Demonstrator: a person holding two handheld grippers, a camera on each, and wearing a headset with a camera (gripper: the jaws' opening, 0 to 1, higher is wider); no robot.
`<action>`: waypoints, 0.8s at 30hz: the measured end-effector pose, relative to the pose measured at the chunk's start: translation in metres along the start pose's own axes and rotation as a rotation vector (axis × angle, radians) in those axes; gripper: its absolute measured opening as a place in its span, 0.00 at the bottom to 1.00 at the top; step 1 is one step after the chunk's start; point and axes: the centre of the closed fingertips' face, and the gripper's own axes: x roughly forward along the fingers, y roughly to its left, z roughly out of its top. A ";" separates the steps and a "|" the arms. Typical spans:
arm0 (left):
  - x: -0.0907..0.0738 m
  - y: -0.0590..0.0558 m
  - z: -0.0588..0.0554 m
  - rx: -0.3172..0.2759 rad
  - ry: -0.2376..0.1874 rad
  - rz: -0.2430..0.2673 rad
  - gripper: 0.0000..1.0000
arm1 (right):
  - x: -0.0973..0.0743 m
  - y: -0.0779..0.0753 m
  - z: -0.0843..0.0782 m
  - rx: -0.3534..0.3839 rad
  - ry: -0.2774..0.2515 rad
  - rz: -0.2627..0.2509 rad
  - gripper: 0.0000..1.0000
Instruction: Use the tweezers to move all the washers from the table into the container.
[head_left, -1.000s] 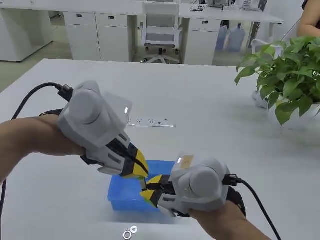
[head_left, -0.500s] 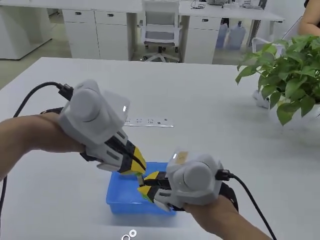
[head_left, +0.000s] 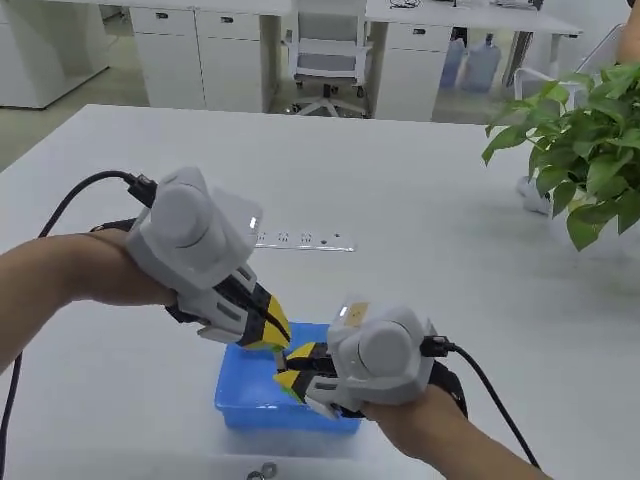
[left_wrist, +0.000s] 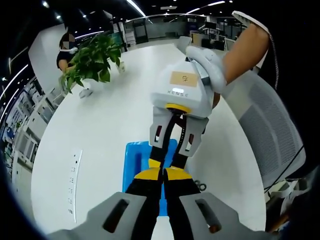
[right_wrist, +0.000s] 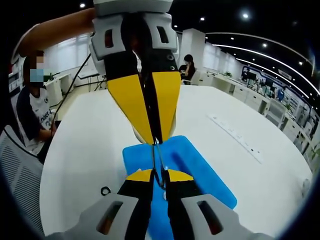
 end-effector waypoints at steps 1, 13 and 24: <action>0.001 0.001 -0.001 -0.003 0.000 -0.003 0.05 | 0.001 0.000 0.000 0.000 0.002 0.001 0.10; 0.013 0.011 -0.010 -0.019 0.003 -0.014 0.05 | 0.010 -0.010 -0.012 0.003 0.037 0.017 0.11; 0.019 0.013 -0.011 -0.022 -0.001 -0.022 0.05 | 0.012 -0.013 -0.019 0.004 0.057 0.020 0.11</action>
